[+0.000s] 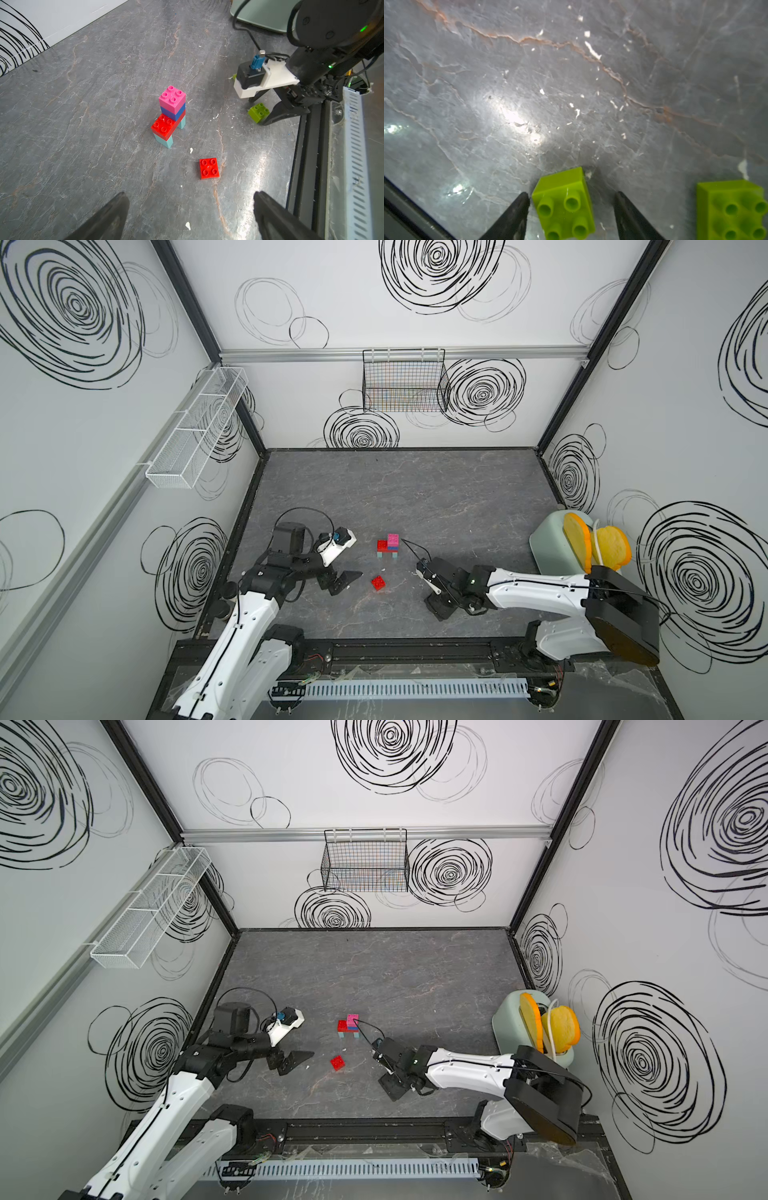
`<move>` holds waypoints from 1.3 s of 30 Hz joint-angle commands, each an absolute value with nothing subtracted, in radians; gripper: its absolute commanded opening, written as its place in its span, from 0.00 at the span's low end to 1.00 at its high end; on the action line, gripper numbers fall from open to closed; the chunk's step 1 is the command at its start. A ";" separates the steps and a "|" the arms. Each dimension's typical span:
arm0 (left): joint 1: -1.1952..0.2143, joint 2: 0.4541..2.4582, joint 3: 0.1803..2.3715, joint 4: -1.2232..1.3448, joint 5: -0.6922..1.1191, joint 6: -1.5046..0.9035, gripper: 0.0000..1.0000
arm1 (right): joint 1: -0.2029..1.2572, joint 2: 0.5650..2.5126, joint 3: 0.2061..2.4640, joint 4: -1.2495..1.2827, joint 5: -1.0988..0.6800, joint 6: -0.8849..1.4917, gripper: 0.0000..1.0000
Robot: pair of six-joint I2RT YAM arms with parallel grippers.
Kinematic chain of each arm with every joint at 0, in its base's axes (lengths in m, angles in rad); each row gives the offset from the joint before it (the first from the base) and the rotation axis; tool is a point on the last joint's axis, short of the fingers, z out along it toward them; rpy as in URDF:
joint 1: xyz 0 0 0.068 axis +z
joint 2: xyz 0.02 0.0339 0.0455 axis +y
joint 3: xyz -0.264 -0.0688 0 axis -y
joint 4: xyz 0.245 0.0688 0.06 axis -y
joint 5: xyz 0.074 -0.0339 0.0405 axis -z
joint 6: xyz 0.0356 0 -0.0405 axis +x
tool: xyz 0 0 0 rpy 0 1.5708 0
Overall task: Assemble a giraffe with lego
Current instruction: Pick up the lego brick from the center of the board.
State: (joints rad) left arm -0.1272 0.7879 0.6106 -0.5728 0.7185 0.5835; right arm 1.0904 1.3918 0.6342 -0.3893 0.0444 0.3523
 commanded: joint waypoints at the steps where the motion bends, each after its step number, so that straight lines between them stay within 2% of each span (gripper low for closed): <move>1: -0.127 0.791 0.602 -0.544 0.735 0.592 0.98 | 1.104 1.402 0.665 -0.397 0.051 0.356 0.65; 9: -0.127 0.795 0.604 -0.546 0.743 0.595 0.98 | 1.106 1.415 0.682 -0.408 0.053 0.350 0.55; 12: -0.125 0.798 0.604 -0.541 0.740 0.586 0.98 | 1.109 1.425 0.697 -0.432 0.049 0.353 0.46; 27: -0.130 0.781 0.602 -0.549 0.739 0.597 0.98 | 1.123 1.417 0.686 -0.456 0.068 0.385 0.36; 31: -0.126 0.784 0.605 -0.544 0.738 0.589 0.98 | 1.123 1.413 0.713 -0.473 0.069 0.374 0.25; 39: -0.122 0.776 0.603 -0.544 0.737 0.593 0.98 | 1.114 1.416 0.781 -0.516 0.081 0.331 0.17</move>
State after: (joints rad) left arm -0.1276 0.7879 0.6102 -0.5732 0.7193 0.5838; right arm 1.1156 1.4185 0.7418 -0.4690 0.0628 0.3542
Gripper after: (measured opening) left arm 0.981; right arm 0.335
